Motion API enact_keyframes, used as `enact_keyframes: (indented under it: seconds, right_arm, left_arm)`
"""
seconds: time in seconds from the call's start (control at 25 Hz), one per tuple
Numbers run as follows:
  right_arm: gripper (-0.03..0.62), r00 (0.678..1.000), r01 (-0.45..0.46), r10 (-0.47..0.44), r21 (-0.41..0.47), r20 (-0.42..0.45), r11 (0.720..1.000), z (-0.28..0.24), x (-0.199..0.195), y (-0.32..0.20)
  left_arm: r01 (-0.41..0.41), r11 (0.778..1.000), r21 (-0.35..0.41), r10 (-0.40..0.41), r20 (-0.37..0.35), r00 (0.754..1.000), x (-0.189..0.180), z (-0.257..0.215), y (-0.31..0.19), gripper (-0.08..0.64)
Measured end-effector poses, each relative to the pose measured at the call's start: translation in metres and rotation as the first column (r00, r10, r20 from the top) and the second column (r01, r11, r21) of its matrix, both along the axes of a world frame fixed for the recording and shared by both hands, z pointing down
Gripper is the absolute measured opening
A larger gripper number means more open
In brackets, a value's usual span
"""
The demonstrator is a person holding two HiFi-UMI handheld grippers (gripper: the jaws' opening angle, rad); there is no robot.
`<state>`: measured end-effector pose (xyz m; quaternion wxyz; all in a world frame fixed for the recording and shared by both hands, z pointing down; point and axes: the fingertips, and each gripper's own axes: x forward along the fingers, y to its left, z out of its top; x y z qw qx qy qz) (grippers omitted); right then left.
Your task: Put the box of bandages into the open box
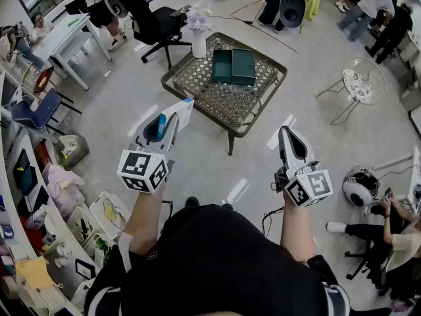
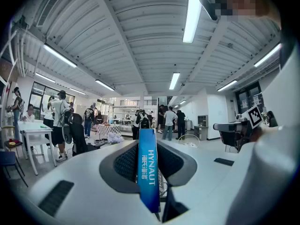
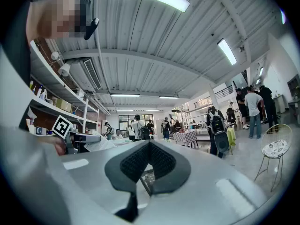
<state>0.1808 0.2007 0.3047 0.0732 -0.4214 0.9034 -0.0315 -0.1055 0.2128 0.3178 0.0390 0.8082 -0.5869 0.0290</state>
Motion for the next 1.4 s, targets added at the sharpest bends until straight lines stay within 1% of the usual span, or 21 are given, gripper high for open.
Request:
enact_keyframes:
  seconds: [0.16, 0.4, 0.56, 0.64, 0.72, 0.88, 1.12, 1.28, 1.4]
  right_arm:
    - [0.006, 1.0, 0.009, -0.009, -0.006, 0.009, 1.0, 0.002, 0.001, 0.01]
    - [0.006, 0.999, 0.03, -0.03, -0.009, 0.012, 1.0, 0.009, 0.012, 0.023]
    - [0.006, 0.995, 0.095, -0.095, 0.009, 0.0, 0.995, 0.013, 0.007, 0.04]
    - [0.008, 0.991, 0.137, -0.137, 0.004, 0.004, 0.991, 0.014, 0.003, 0.046]
    - [0.008, 0.987, 0.161, -0.161, -0.008, 0.005, 0.987, 0.018, 0.003, 0.05]
    - [0.009, 0.985, 0.172, -0.17, -0.05, 0.034, 0.984, 0.029, 0.008, 0.047]
    - [0.009, 0.986, 0.162, -0.156, -0.128, 0.057, 0.979, 0.052, 0.011, 0.033]
    - [0.009, 0.985, 0.169, -0.164, -0.157, 0.046, 0.973, 0.059, 0.002, 0.02]
    - [0.009, 0.987, 0.158, -0.152, -0.183, 0.043, 0.97, 0.066, -0.003, 0.001]
  left_arm:
    - [-0.006, 1.0, 0.001, 0.006, 0.01, 1.0, 0.008, -0.001, 0.009, 0.087]
    - [-0.009, 1.0, -0.03, 0.009, 0.005, 1.0, 0.027, 0.012, 0.025, 0.087]
    - [-0.004, 0.999, -0.048, 0.003, -0.012, 1.0, 0.043, 0.025, 0.035, 0.087]
    - [0.005, 0.999, -0.046, -0.006, -0.017, 1.0, 0.048, 0.026, 0.04, 0.087]
    - [0.015, 0.999, -0.051, -0.016, -0.015, 1.0, 0.05, 0.027, 0.045, 0.087]
    - [0.039, 0.996, -0.075, -0.04, -0.018, 0.999, 0.046, 0.035, 0.047, 0.087]
    - [0.05, 0.995, -0.086, -0.051, -0.013, 0.999, 0.035, 0.04, 0.038, 0.087]
    - [0.048, 0.993, -0.107, -0.051, -0.024, 0.998, 0.027, 0.048, 0.021, 0.087]
    - [0.032, 0.993, -0.111, -0.037, -0.041, 0.998, 0.021, 0.054, -0.002, 0.087]
